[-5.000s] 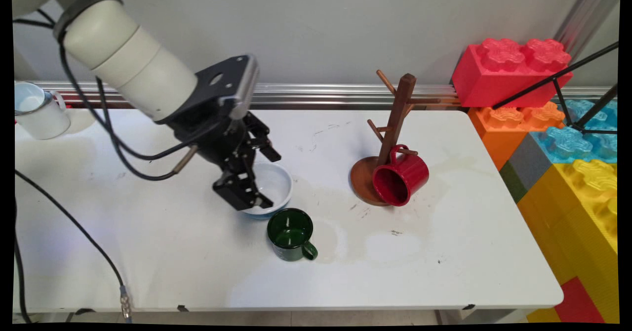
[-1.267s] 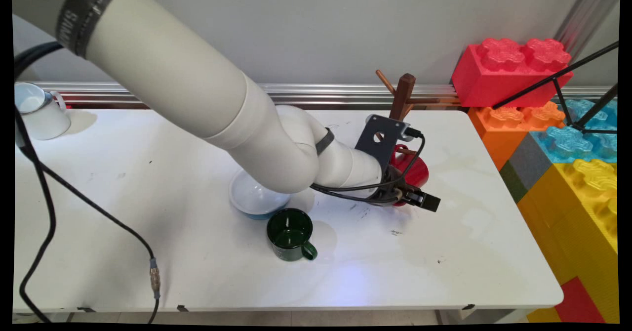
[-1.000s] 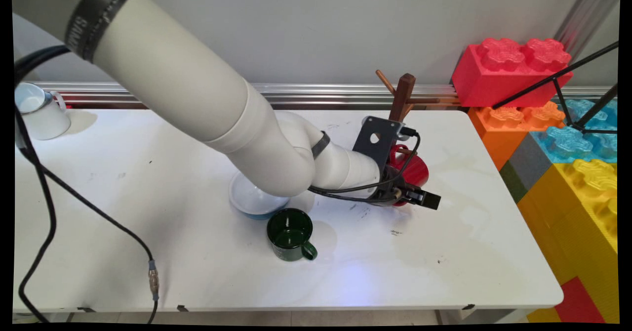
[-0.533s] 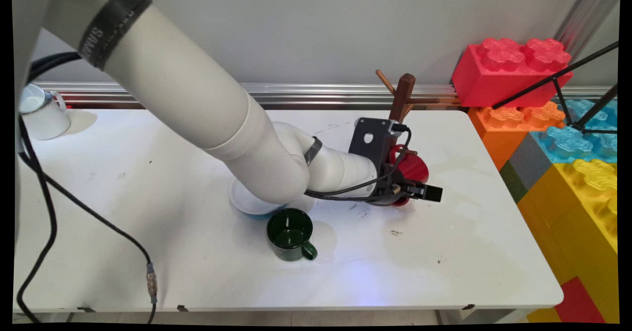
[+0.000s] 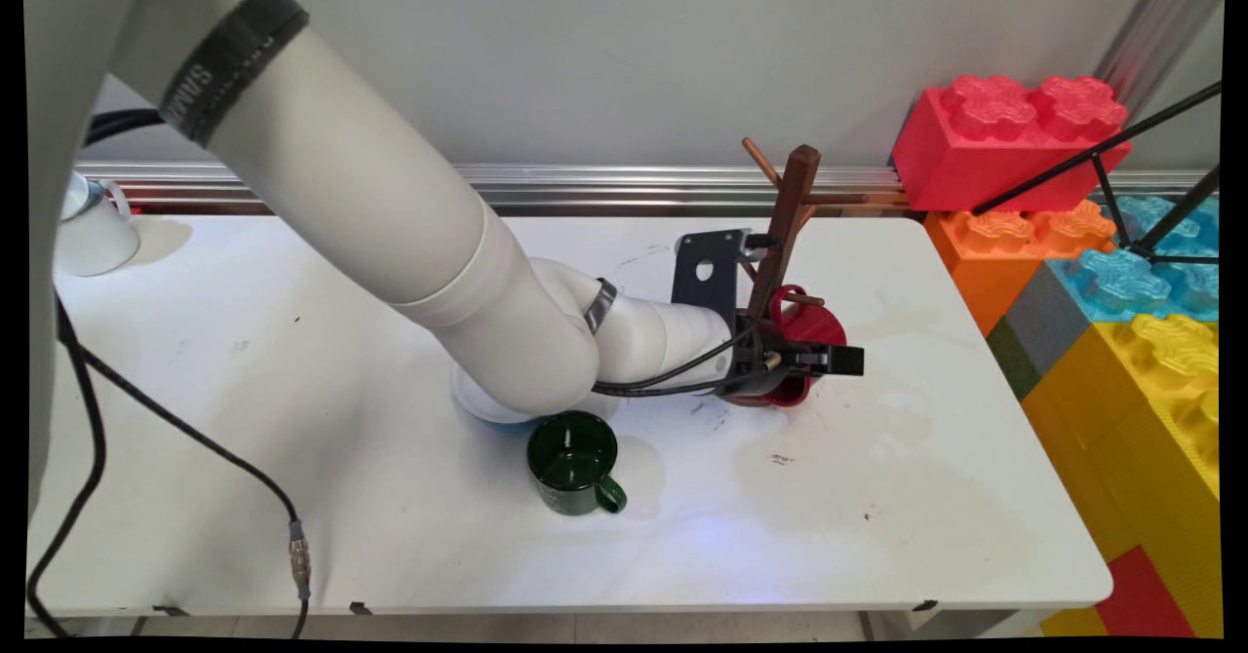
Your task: Pick up the red mug from the rack
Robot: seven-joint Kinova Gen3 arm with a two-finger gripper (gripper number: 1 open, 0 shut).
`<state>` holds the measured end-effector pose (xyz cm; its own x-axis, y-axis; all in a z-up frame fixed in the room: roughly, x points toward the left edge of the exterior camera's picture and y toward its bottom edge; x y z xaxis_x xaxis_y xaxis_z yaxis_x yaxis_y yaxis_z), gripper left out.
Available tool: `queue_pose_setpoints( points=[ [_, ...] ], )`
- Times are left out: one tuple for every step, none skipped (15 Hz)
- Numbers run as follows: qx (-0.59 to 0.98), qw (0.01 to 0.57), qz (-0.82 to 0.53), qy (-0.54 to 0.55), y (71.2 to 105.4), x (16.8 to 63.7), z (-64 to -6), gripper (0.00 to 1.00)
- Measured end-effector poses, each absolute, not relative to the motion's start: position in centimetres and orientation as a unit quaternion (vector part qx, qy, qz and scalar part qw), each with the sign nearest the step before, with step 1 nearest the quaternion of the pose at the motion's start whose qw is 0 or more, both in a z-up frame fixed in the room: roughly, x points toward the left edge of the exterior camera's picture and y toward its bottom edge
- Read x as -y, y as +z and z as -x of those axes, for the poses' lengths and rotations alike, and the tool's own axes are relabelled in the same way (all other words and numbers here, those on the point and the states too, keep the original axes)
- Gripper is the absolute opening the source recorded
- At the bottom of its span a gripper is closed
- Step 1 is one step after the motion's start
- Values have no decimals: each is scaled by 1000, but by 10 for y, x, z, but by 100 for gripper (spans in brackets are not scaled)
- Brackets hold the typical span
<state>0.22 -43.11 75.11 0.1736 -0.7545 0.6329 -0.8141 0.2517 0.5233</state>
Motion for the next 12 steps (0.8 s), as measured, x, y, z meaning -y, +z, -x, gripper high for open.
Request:
queue_pose_setpoints(
  points=[
    [637,464,-615,30,751,431,-3,100],
    [630,466,-621,28,750,430,-4,100],
    [623,468,-627,24,750,430,-4,100],
    [616,471,-632,20,749,430,-4,100],
    [611,472,-635,17,749,429,-4,100],
    [605,474,-639,14,749,429,-4,100],
    [600,476,-643,11,749,429,-4,100],
    [596,478,-646,8,749,428,-4,100],
    [591,479,-649,5,749,428,-4,100],
    [587,480,-652,2,749,428,-3,100],
    [585,480,-654,1,749,427,-3,100],
    [583,481,-655,0,749,427,-3,100]
  ],
)
